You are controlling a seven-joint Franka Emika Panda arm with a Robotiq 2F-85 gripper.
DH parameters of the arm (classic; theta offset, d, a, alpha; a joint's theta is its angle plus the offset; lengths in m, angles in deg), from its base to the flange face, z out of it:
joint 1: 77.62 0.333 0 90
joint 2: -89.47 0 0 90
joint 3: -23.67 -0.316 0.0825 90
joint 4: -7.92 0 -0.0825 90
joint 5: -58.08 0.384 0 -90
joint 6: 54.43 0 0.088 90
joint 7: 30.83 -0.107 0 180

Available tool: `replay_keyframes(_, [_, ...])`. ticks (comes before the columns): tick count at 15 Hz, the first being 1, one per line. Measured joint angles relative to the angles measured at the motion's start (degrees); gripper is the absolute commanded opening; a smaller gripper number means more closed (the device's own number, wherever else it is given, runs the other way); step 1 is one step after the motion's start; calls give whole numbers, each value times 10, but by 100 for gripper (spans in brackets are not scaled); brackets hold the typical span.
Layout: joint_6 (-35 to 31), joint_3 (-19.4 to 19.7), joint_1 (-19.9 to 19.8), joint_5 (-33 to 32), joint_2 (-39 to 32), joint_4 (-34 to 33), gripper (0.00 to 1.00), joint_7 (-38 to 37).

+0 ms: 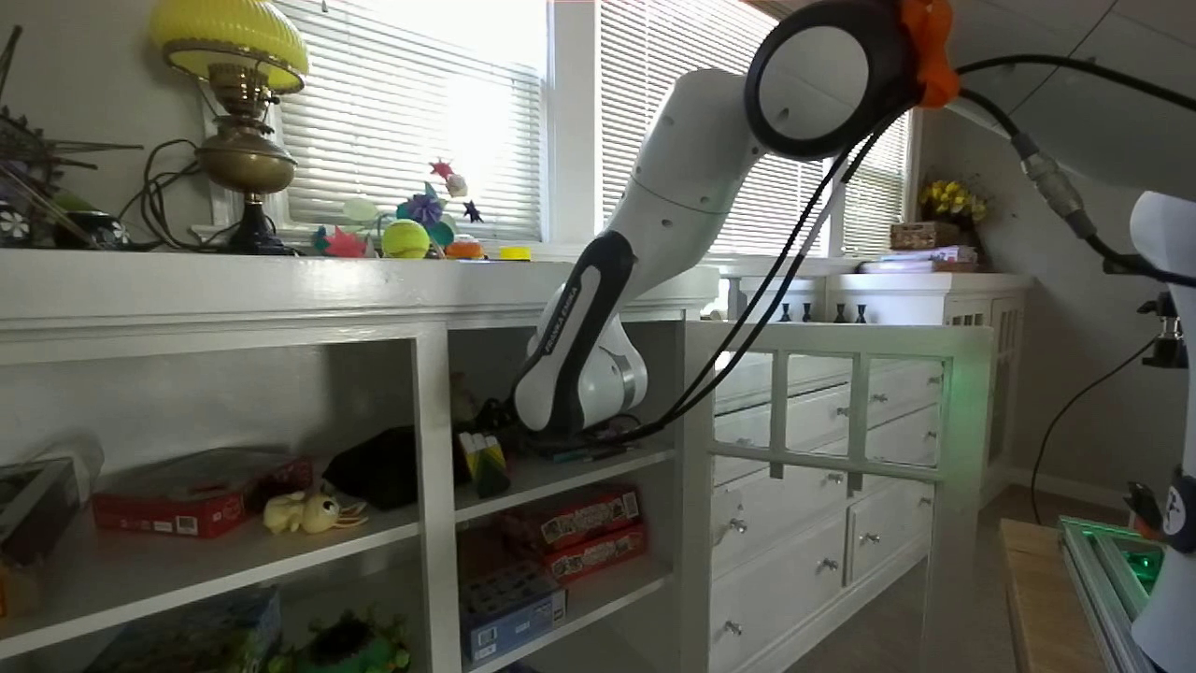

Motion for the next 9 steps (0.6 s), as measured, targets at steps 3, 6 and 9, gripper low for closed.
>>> replay_keyframes(3, [-16, 16, 10, 5, 1, 15, 100, -7])
replay_keyframes(6, [-32, 30, 18, 11, 2, 27, 100, -8])
replay_keyframes(9, [-47, 38, 25, 13, 3, 38, 100, -9])
